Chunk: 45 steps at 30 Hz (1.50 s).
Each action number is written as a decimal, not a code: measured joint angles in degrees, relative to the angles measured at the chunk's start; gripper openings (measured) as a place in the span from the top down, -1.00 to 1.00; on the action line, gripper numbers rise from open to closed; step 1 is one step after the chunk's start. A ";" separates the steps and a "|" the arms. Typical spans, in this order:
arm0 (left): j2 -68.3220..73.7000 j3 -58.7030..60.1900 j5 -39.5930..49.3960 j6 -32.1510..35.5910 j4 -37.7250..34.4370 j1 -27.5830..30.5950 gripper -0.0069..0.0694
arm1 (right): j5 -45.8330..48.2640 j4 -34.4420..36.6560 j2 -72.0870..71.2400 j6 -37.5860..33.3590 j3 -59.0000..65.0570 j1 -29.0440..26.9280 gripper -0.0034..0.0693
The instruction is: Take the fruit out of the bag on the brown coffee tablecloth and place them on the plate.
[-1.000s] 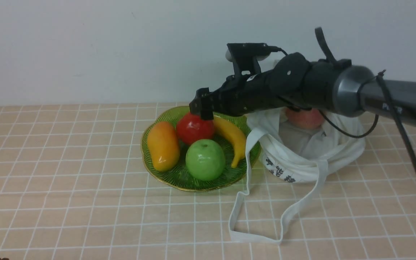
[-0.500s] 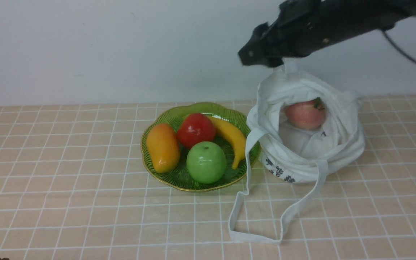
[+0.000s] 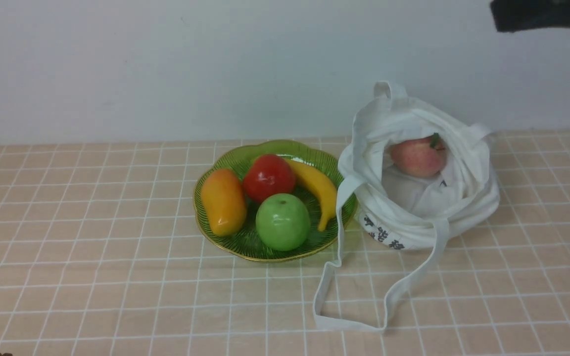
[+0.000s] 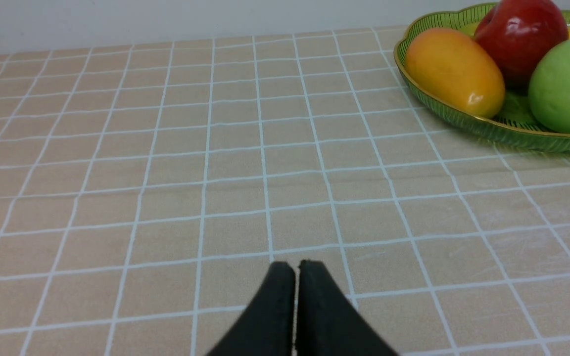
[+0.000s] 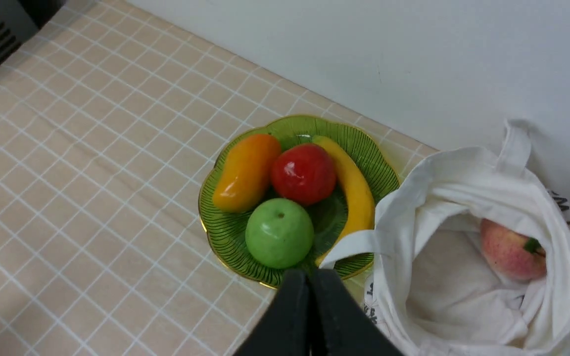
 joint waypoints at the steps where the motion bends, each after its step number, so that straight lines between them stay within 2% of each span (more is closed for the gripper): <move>1: 0.00 0.00 0.00 0.00 0.00 0.00 0.84 | -0.15 -0.36 -2.09 0.20 1.10 0.00 0.94; 5: 0.00 0.00 0.00 0.00 0.00 0.00 0.84 | -3.86 -3.34 -12.79 1.29 11.14 0.00 0.94; 9: 0.00 0.00 0.00 0.00 0.00 0.00 0.84 | -12.71 -5.82 -27.21 1.42 24.39 0.00 0.94; 18: 0.00 0.00 0.00 0.00 0.00 0.00 0.84 | -31.36 -2.64 -50.50 1.46 49.19 0.00 0.94; 20: 0.00 0.00 0.00 0.00 0.00 0.00 0.84 | -38.25 -1.58 -55.17 1.46 54.58 0.00 0.94; 23: 0.00 0.00 0.00 0.00 0.00 0.00 0.84 | -44.47 -1.33 -57.78 1.46 57.81 0.00 0.94; 26: 0.00 0.00 0.00 0.00 0.00 0.00 0.84 | -46.93 -1.33 -58.65 1.46 58.74 0.00 0.94; 45: 0.00 0.00 0.00 0.00 0.00 0.00 0.84 | -47.23 -1.33 -58.66 1.46 58.95 0.00 0.94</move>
